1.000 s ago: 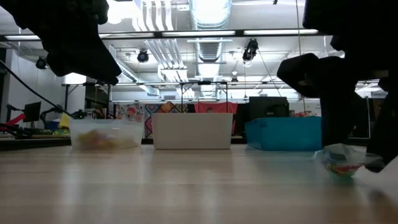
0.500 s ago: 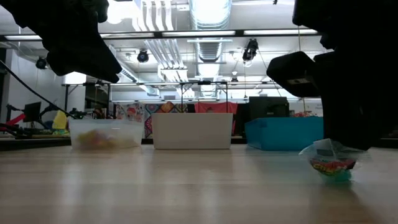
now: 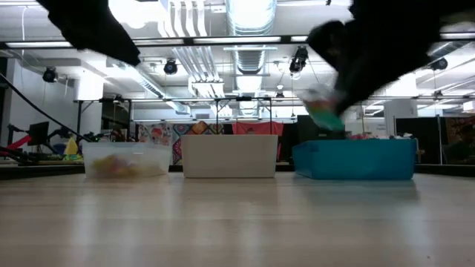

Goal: Sort candy
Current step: Put the blue candy into the blue bin

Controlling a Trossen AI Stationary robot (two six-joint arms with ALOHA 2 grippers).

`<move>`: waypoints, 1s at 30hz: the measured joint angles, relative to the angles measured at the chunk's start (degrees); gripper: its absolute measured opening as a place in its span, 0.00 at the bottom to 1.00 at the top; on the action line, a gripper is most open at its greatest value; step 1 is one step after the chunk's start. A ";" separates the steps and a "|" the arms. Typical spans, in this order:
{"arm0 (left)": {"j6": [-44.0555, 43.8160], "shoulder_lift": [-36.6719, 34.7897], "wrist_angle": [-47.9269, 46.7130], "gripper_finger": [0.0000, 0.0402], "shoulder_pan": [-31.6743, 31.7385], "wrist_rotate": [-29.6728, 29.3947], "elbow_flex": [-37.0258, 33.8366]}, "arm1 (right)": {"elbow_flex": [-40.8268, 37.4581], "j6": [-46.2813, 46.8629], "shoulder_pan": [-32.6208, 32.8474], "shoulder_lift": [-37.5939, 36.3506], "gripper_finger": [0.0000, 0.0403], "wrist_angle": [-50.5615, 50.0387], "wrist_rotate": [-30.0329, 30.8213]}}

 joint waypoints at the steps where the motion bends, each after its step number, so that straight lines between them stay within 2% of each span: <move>1: 0.28 -0.16 -3.08 0.33 -0.39 -1.34 1.48 | 0.00 0.02 -0.68 -1.26 0.02 -0.92 2.01; 5: -0.03 -0.80 -15.49 0.33 -2.10 -7.35 6.33 | 0.00 1.30 -4.93 -6.86 0.02 -6.48 10.79; 8: -0.80 -2.09 -22.29 0.33 -2.92 -10.30 7.76 | 0.00 3.18 -9.88 -11.19 0.02 -12.80 14.73; 12: -1.14 -5.44 -25.68 0.33 -3.26 -11.98 6.79 | -0.47 6.41 -19.16 -16.63 0.02 -19.76 16.17; 17: -0.48 -12.73 -26.09 0.33 -3.26 -12.77 2.25 | -3.30 6.69 -31.32 -22.02 0.02 -22.97 15.43; 20: -0.50 -18.20 -24.21 0.33 -3.24 -12.90 -1.90 | -5.67 5.15 -38.08 -24.38 0.02 -22.58 12.87; 23: 0.78 -23.81 -17.86 0.33 -3.22 -12.89 -6.87 | -7.76 3.91 -43.94 -25.42 0.02 -21.82 11.13; 30: 16.34 -33.90 4.96 0.33 -3.17 -10.39 -17.64 | -10.89 3.63 -53.24 -23.68 0.03 -17.71 9.74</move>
